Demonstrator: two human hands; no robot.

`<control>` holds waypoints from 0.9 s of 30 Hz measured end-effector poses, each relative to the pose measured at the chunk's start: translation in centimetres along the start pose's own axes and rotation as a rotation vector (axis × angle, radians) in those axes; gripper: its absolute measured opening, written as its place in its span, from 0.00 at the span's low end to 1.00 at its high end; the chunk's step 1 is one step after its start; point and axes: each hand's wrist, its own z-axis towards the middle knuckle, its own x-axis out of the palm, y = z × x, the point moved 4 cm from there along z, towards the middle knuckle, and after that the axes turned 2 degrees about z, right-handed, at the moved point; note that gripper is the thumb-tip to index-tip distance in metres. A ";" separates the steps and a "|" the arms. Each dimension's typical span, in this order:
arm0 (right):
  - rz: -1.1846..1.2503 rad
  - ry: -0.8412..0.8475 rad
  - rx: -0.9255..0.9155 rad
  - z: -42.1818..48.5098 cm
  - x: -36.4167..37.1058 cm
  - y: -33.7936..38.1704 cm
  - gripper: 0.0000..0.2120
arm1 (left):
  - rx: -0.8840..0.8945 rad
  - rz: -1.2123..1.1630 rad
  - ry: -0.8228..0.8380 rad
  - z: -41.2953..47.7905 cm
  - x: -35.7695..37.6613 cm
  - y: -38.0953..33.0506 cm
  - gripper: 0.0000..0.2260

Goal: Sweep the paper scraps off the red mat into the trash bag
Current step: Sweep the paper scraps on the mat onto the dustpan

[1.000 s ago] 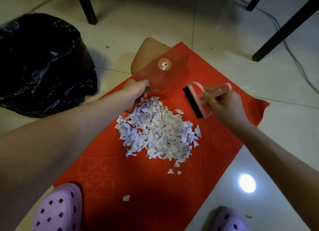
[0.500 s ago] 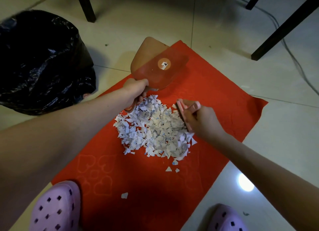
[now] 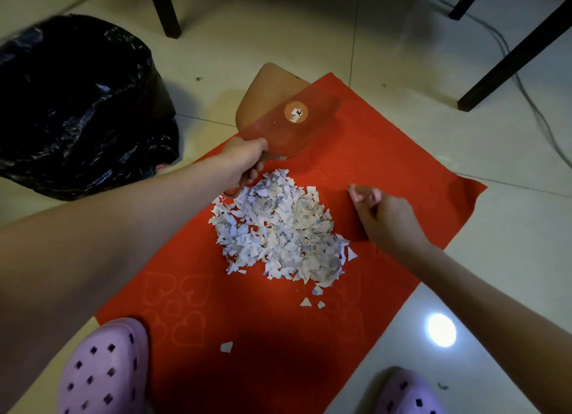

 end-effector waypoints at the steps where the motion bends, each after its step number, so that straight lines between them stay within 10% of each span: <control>1: 0.006 0.035 -0.042 -0.4 0.6 0.5 0.12 | -0.003 0.003 0.001 0.1 0.0 0.1 0.12; 9: 0.195 -0.172 -0.208 -1.0 -2.4 2.7 0.16 | -0.004 0.021 0.033 0.2 0.5 0.0 0.09; 19: 0.099 0.025 -0.202 -4.8 2.5 0.4 0.20 | 0.016 -0.005 0.028 -0.1 0.3 -0.3 0.14; 27: 0.272 -0.296 -0.292 -2.5 -2.1 2.3 0.18 | 0.016 0.007 0.038 0.0 0.6 -0.5 0.13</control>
